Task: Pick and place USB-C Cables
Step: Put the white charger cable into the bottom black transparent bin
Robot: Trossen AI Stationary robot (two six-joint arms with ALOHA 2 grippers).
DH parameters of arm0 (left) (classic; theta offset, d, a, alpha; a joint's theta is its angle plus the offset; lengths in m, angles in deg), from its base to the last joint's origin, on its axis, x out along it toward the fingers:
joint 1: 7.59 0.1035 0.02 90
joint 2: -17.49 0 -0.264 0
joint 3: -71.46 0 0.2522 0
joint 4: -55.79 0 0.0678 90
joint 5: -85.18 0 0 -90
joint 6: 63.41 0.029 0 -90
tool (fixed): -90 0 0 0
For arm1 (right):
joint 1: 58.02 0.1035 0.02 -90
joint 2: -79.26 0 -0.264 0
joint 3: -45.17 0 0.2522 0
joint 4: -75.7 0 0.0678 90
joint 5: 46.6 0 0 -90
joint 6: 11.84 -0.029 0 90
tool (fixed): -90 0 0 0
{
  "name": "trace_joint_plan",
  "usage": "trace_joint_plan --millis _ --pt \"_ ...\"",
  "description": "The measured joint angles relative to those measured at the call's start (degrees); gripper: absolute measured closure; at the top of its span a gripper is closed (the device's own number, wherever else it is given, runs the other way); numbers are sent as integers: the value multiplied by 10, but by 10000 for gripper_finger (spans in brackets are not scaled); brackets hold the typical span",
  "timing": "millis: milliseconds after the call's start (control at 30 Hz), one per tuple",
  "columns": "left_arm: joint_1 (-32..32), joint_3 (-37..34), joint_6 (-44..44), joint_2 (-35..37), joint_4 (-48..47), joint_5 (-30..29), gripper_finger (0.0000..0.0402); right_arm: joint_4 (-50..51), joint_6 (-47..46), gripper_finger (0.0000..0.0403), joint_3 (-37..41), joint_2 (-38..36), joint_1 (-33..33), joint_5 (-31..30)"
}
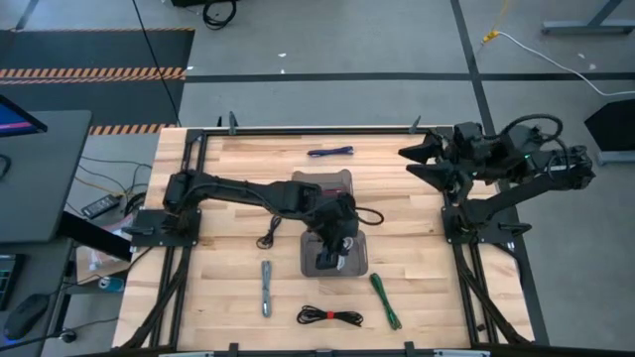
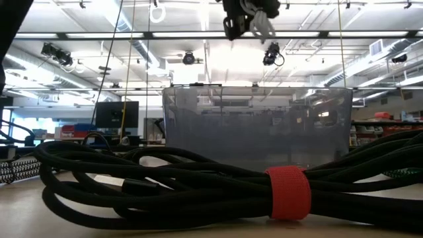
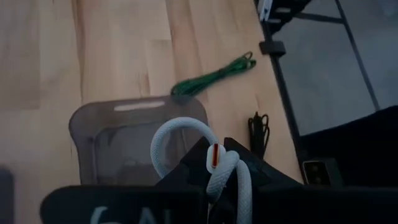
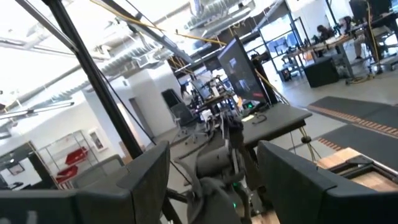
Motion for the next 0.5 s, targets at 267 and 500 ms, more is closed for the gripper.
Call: trace_joint_plan --millis 267,500 --pt "2 1 13 -50 10 -2 369 -3 19 155 0 -15 0 0" --pt "14 0 28 -94 10 -2 369 0 15 155 0 -17 0 0"
